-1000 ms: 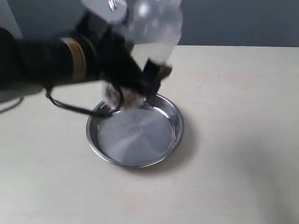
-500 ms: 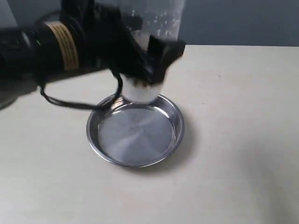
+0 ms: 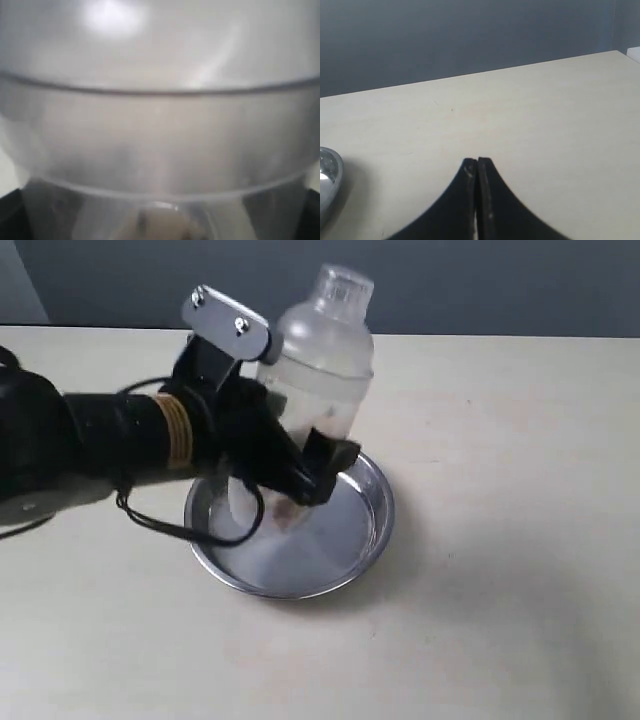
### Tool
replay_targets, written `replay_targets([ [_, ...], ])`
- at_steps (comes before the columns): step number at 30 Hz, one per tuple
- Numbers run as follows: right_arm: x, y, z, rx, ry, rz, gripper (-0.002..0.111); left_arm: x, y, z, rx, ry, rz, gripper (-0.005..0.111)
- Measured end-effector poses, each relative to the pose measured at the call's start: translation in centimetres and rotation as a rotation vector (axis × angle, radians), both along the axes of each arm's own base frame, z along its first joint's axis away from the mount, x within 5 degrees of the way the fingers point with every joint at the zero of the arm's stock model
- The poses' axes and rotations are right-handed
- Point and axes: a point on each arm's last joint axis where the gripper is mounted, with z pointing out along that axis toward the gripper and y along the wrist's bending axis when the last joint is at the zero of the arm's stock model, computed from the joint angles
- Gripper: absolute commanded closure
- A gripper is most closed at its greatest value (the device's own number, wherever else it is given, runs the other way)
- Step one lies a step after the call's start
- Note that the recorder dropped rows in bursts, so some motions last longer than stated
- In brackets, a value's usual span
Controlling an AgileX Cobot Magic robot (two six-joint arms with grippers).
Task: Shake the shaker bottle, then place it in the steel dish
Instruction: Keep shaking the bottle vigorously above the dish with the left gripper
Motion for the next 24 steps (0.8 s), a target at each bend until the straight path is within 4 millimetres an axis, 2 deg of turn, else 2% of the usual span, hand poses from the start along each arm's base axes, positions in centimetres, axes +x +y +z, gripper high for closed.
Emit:
replay_targets([
  [2,0.0,0.0,0.0,0.000,0.000,0.000,0.109,-0.2,0.3,3.8,-0.086,-0.135,-0.016,0.106],
  [4,0.0,0.0,0.0,0.000,0.000,0.000,0.109,-0.4,0.4,5.0,-0.147,-0.182,-0.022,0.106],
  [6,0.0,0.0,0.0,0.000,0.000,0.000,0.109,0.0,0.2,2.6,-0.135,-0.124,-0.021,0.106],
  [8,0.0,0.0,0.0,0.000,0.000,0.000,0.109,0.3,0.4,-1.2,-0.027,0.016,0.017,0.106],
  [9,0.0,0.0,0.0,0.000,0.000,0.000,0.109,0.2,0.6,-1.7,0.009,0.040,0.023,0.106],
  [10,0.0,0.0,0.0,0.000,0.000,0.000,0.109,0.2,0.8,-1.3,0.018,0.024,0.022,0.106],
  [13,0.0,0.0,0.0,0.000,0.000,0.000,0.109,0.1,1.1,3.7,-0.090,-0.153,0.008,0.106],
  [14,0.0,0.0,0.0,0.000,0.000,0.000,0.109,0.0,1.2,4.5,-0.128,-0.189,0.001,0.106],
  [15,0.0,0.0,0.0,0.000,0.000,0.000,0.109,0.0,1.1,4.3,-0.144,-0.194,-0.005,0.106],
  [16,0.0,0.0,0.0,0.000,0.000,0.000,0.109,0.2,0.9,3.2,-0.144,-0.172,-0.008,0.106],
  [18,0.0,0.0,0.0,0.000,-0.002,0.000,0.109,0.7,0.9,-0.4,-0.073,-0.057,0.012,0.106],
  [20,0.0,0.0,0.0,0.000,-0.002,0.000,0.109,0.8,1.1,-2.1,0.007,0.019,0.035,0.106],
  [22,0.0,0.0,0.0,0.000,-0.002,0.000,0.109,0.7,1.3,0.6,-0.014,-0.070,0.026,0.106],
  [24,0.0,0.0,0.0,0.000,-0.002,0.000,0.109,0.3,1.4,4.8,-0.123,-0.213,0.012,0.106],
])
